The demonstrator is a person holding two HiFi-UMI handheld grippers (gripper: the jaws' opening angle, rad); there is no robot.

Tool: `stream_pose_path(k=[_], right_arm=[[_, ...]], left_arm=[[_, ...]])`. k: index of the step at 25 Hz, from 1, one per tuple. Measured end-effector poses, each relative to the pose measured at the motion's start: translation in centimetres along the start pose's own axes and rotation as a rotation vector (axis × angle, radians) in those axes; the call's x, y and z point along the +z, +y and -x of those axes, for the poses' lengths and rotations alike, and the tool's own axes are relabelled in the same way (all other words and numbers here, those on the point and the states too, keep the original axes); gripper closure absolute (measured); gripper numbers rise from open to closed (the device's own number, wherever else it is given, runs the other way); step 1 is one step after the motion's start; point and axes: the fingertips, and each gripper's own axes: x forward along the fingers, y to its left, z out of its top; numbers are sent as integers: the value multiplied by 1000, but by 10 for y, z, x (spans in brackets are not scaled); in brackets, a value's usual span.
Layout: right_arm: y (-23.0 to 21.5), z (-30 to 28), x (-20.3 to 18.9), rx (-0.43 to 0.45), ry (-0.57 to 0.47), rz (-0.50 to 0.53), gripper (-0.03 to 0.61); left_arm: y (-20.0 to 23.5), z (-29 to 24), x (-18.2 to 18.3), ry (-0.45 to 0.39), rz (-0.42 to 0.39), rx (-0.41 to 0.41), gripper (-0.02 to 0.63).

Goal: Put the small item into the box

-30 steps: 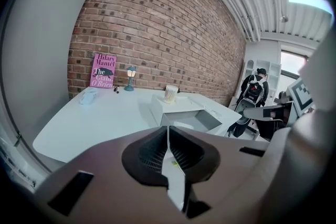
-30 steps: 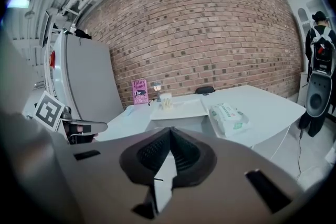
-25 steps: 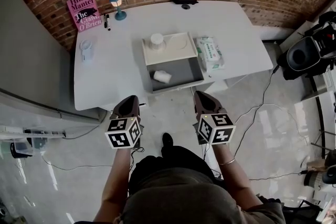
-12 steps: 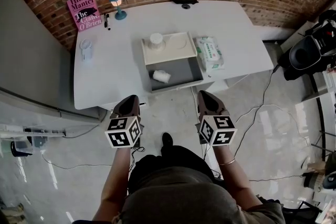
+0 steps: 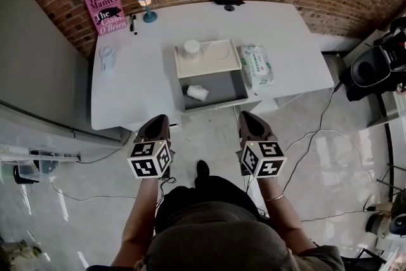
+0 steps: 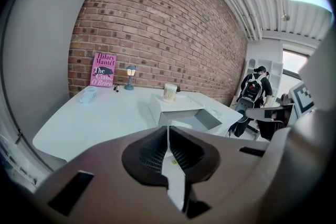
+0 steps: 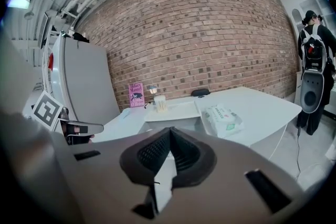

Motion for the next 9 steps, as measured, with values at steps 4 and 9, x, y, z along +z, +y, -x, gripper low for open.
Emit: stream_pose_path(k=[4, 9], right_arm=[[1, -4, -2, 7, 10, 7, 577], [1, -10, -2, 24, 9, 26, 577]], left_arm=[[1, -1, -1, 2, 9, 9, 584], [0, -4, 0, 1, 13, 12, 584]])
